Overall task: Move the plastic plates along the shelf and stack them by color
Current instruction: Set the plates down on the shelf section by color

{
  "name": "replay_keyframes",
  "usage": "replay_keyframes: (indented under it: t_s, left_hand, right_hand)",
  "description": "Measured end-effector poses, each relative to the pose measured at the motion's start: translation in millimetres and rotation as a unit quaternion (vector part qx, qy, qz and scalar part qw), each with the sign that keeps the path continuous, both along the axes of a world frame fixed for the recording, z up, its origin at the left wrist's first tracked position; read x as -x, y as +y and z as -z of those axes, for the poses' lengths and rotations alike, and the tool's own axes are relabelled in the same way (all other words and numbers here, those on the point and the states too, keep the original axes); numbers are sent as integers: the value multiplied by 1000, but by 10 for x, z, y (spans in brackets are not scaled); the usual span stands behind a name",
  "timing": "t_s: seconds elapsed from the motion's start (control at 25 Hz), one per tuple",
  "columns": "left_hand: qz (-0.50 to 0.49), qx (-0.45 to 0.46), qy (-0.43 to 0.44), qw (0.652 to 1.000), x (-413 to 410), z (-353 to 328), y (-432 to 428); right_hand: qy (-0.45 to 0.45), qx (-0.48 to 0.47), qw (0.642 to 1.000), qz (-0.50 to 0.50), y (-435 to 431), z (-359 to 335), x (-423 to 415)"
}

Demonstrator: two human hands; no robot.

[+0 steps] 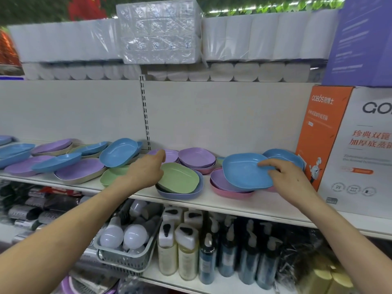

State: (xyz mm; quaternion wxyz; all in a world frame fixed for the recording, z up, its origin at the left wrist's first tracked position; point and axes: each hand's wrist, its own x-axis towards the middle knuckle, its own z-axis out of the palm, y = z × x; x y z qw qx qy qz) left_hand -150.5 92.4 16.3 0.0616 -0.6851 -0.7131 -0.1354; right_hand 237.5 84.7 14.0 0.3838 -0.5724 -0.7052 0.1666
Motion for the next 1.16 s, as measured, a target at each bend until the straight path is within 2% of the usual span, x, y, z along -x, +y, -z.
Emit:
replay_keyframes:
  t_s: [0.08,0.16,0.28,0.4,0.48,0.76,0.96,1.16]
  left_hand:
    - [4,-41,28,999,-54,-29,-42]
    - [27,-71,10,997,-76,-53,-66]
    - [41,-83,-115,989,-115,-105,-159]
    - [27,-85,-263,961,-178,-132,-333]
    - [20,-92,-302,949,-175,-137,-482]
    - [-14,-155,-346,925,-51,-57,-1490]
    - [-119,-184,-325,920,162,301,-2654]
    - [-233,-193,-289,908,655,428,-3773]
  right_hand:
    - [5,-10,1000,0,-32,-8,-8]
    - [11,-15,1000,-5,-62,-5,-9]
    - [24,-23,999,-12,-112,5,19]
    - [47,-31,998,-25,-188,-20,130]
    - [48,-40,997,-39,-275,-60,225]
    - [94,-54,983,-146,-627,-37,597]
    - [101,-29,959,-262,-1081,230,1226]
    - [95,5,920,-381,-1597,507,2149]
